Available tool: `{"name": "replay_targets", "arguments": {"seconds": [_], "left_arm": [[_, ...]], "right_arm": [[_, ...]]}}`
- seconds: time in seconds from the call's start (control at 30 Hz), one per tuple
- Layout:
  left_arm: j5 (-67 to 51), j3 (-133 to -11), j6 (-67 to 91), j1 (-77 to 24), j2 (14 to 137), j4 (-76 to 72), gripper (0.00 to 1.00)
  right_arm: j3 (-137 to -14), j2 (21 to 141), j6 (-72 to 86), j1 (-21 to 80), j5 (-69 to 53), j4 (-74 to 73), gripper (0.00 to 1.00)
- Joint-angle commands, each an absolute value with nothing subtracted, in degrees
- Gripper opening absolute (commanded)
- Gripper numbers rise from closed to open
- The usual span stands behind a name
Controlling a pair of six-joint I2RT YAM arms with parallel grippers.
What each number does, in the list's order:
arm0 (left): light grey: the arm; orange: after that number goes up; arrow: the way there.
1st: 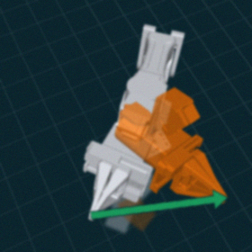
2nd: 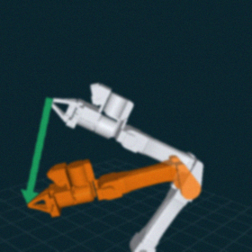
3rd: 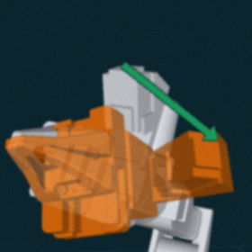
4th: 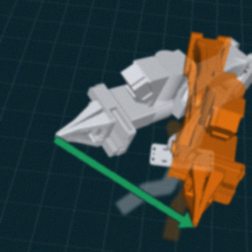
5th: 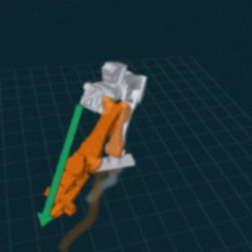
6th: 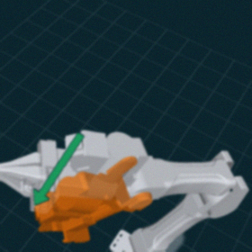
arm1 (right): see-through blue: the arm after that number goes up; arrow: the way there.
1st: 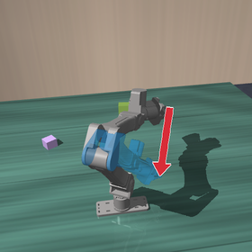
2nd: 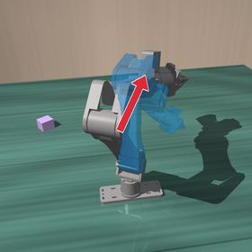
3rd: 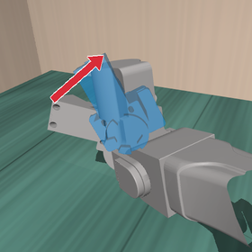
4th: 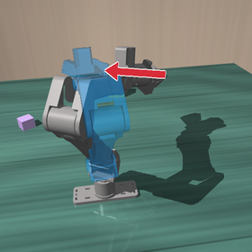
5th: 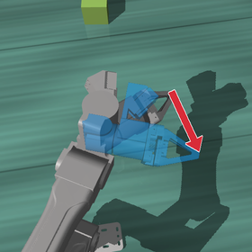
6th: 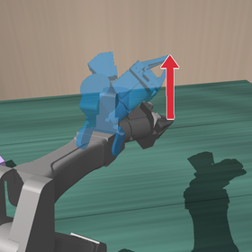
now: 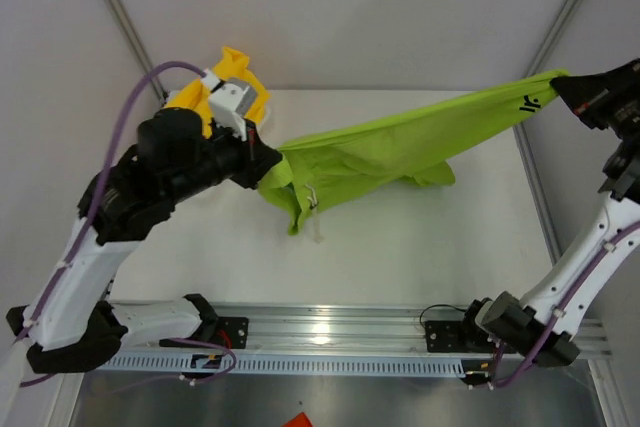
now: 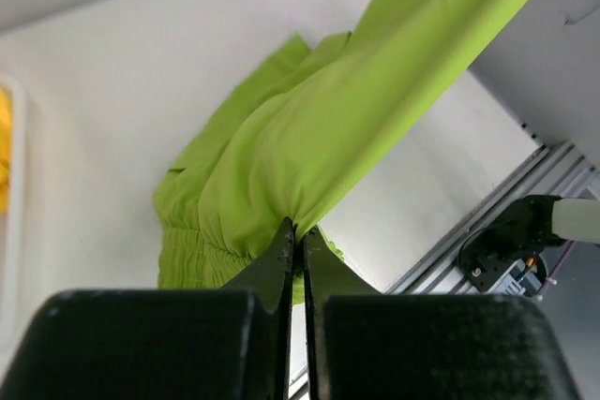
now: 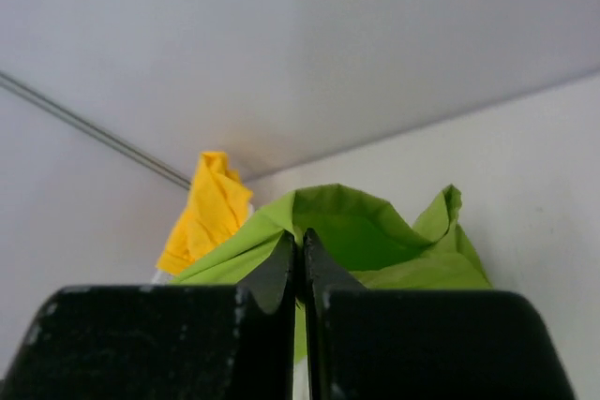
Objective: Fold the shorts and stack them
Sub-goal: Flatten the shorts out
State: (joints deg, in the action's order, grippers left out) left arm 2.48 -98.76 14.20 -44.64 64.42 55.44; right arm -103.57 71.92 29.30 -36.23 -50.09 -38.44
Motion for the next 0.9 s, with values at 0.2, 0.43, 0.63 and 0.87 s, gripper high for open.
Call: {"name": "replay_targets", "arguments": {"seconds": [0.2, 0.43, 0.63, 0.87], "left_arm": [[-1.8, -112.7, 8.7, -44.1, 57.1, 63.6, 0.00], [-2.9, -122.5, 5.5, -44.1, 55.4, 65.2, 0.00], [-8.2, -121.3, 3.3, -44.1, 53.0, 62.2, 0.00], [-6.2, -118.6, 1.3, -44.1, 51.3, 59.2, 0.00]], "right_arm": [[-94.3, 56.8, 58.0, -47.4, -66.5, -2.1, 0.00], [-106.7, 51.9, 53.2, -47.0, -60.9, -10.8, 0.00], [-114.0, 51.0, 51.2, -43.9, -56.3, -16.2, 0.00], [-117.5, 51.5, 51.3, -42.5, -54.1, -18.0, 0.00]]}}
